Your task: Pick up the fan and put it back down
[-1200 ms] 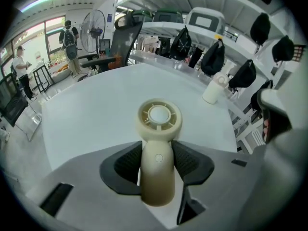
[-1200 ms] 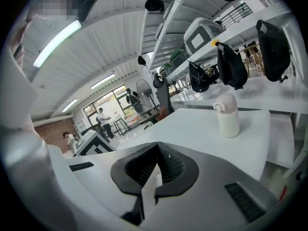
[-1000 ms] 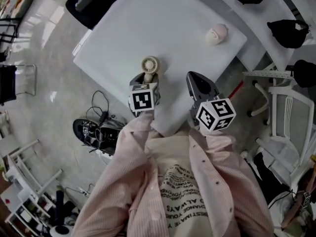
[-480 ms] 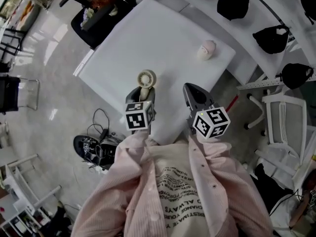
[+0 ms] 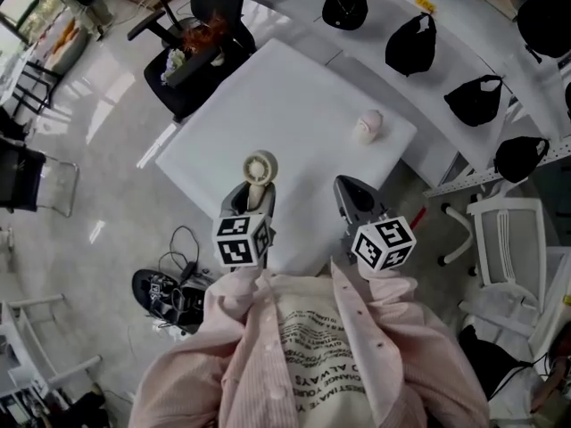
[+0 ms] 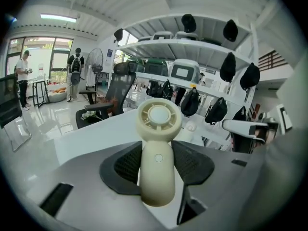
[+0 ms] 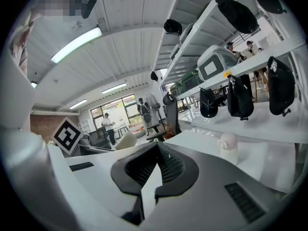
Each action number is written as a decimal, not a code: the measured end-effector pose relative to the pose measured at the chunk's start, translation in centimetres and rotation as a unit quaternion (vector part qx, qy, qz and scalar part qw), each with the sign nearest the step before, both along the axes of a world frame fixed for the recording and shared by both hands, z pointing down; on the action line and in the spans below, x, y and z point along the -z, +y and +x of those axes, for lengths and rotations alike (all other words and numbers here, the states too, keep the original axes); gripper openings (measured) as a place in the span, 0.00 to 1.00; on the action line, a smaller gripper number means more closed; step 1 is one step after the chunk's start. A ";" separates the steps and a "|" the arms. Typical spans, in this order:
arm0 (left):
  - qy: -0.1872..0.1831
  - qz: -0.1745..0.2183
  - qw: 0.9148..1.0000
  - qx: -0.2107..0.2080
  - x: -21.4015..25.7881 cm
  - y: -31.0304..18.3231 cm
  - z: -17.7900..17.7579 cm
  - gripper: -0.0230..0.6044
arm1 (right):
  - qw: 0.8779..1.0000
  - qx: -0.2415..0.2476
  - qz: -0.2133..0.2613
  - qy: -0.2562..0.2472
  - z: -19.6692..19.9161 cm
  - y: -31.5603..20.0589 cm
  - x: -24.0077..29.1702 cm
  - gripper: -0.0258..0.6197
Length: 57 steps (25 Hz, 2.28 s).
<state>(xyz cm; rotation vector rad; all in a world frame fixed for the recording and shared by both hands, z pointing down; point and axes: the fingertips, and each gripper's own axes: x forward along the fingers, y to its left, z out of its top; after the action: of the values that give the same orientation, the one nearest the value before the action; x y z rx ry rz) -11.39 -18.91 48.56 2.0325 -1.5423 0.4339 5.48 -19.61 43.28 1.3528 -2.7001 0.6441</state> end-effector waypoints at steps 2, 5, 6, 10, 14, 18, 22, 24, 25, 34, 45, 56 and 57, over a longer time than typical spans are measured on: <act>0.000 0.009 1.000 0.004 1.0 0.3 -0.5 0.33 | 1.000 0.003 0.009 -0.001 0.0 0.1 0.7 0.04; 0.004 0.025 1.000 0.008 2.5 0.6 -1.2 0.33 | 1.000 0.005 0.023 -0.003 -0.1 0.0 1.8 0.04; 0.004 0.030 0.999 0.010 3.0 0.8 -1.4 0.33 | 1.000 0.007 0.028 -0.003 -0.3 -0.1 2.2 0.04; 0.001 0.046 0.999 0.020 4.3 1.0 -2.4 0.33 | 0.999 0.014 0.046 -0.004 -0.7 -0.6 3.5 0.04; 0.001 0.066 0.997 0.028 5.8 1.2 -3.3 0.33 | 0.998 0.012 0.057 -0.007 -0.5 -0.9 4.4 0.04; 0.002 0.095 0.995 0.033 7.5 1.4 -4.0 0.33 | 0.997 0.008 0.071 -0.010 0.0 -1.4 5.4 0.04; 0.003 0.128 0.991 0.034 8.7 1.7 -4.3 0.33 | 0.996 -0.006 0.083 -0.016 0.8 -1.8 6.2 0.04; 0.000 0.137 0.990 0.033 9.0 1.9 -4.5 0.33 | 0.996 -0.012 0.087 -0.017 1.2 -1.9 6.4 0.04; -0.001 0.141 0.989 0.034 9.2 2.1 -4.6 0.33 | 0.996 -0.014 0.089 -0.018 1.3 -2.0 6.5 0.04; -0.006 0.162 0.985 0.050 10.1 2.6 -5.5 0.33 | 0.995 -0.031 0.094 -0.027 2.9 -2.6 6.7 0.04; -0.007 0.144 0.988 0.050 8.7 1.7 -5.5 0.33 | 0.996 -0.033 0.081 -0.025 3.0 -2.9 5.6 0.04; -0.008 0.096 0.995 0.028 5.2 -0.1 -4.3 0.33 | 0.998 -0.015 0.056 -0.007 1.8 -3.0 3.6 0.04; -0.007 0.092 0.995 0.025 4.8 -0.4 -4.1 0.33 | 0.998 -0.010 0.054 -0.001 1.6 -3.0 3.3 0.04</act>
<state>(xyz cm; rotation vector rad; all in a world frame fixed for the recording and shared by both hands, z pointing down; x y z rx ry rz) -15.50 -19.29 43.75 2.1253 -1.6931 0.2981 7.11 -22.62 39.94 1.4042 -2.7648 0.5079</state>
